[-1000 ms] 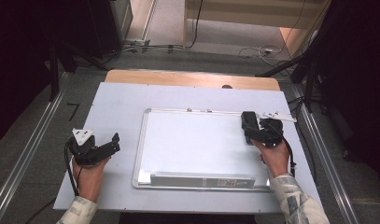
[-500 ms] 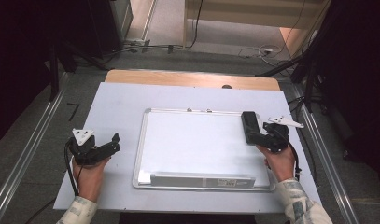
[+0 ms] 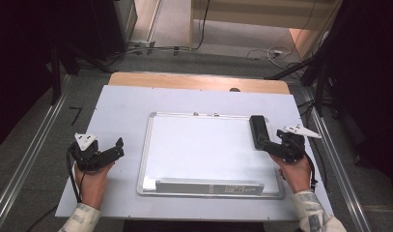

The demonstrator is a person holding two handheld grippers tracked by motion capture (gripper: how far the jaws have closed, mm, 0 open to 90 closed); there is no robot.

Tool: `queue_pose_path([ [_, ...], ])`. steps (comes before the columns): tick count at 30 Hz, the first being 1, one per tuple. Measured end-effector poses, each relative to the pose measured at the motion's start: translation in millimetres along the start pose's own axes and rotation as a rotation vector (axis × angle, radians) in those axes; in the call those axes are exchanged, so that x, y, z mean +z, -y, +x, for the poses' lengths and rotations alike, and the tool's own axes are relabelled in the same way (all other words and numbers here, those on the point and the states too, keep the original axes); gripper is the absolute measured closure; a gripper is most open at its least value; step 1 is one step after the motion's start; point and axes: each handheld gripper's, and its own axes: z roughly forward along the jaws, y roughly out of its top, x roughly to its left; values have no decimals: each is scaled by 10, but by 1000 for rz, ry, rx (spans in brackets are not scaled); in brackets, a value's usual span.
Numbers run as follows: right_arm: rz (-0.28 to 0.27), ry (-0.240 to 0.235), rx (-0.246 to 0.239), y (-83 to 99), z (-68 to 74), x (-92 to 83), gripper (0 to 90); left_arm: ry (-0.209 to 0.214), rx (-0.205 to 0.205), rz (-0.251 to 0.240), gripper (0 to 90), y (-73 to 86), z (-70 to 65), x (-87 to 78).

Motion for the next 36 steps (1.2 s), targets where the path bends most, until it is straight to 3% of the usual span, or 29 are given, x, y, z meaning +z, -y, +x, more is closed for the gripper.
queue_pose_path([
  [36,-3,35,25,244,-263,-338,209,3,2,-1,33,-4,7,-9],
])
